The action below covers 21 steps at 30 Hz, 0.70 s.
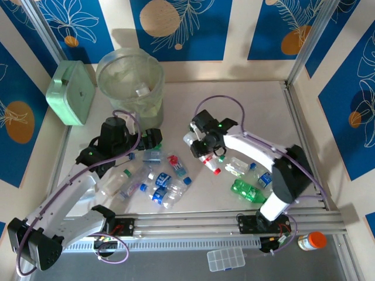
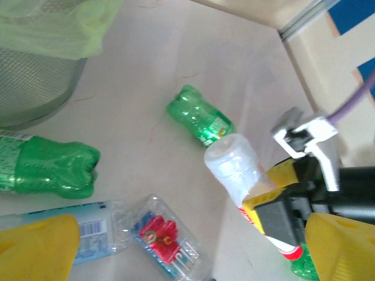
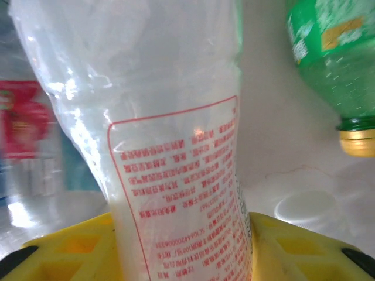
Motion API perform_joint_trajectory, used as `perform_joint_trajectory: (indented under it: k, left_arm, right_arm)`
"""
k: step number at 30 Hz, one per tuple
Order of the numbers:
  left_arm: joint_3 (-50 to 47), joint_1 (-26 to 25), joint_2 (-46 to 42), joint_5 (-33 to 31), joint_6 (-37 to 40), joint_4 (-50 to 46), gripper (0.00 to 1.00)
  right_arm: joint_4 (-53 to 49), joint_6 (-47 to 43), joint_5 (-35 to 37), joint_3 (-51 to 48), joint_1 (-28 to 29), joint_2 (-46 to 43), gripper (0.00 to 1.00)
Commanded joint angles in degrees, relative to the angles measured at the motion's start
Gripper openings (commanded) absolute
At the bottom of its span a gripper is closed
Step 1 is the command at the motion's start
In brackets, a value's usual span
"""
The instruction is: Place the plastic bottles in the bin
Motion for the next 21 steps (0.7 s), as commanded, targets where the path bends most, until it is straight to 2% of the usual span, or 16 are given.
perform_joint_trajectory:
  k: [1,7,13,21]
  left_arm:
    - [-0.6,0.49,-1.5,6.51,0.72,4.74,0.98]
    - [-3.8,-0.38,-1.41,19.62,-4.83,19.77,0.94]
    - [-3.0,-2.68,1.88,28.86,-10.75,32.77,0.93]
    - [-1.61,-8.02,3.44,30.67,-9.81,40.58,0.9]
  right_arm:
    - [3.33,0.47,-6.36,-2.54,0.26,-7.76,0.49]
    - [10.49,2.58,-18.83,-7.11,-0.17,-20.68,0.5]
    - [15.45,5.2,-28.93,-7.94,-0.94,-26.57,0.53]
    - [18.55,9.03,-38.33,-6.14,-1.85,-27.35,0.53]
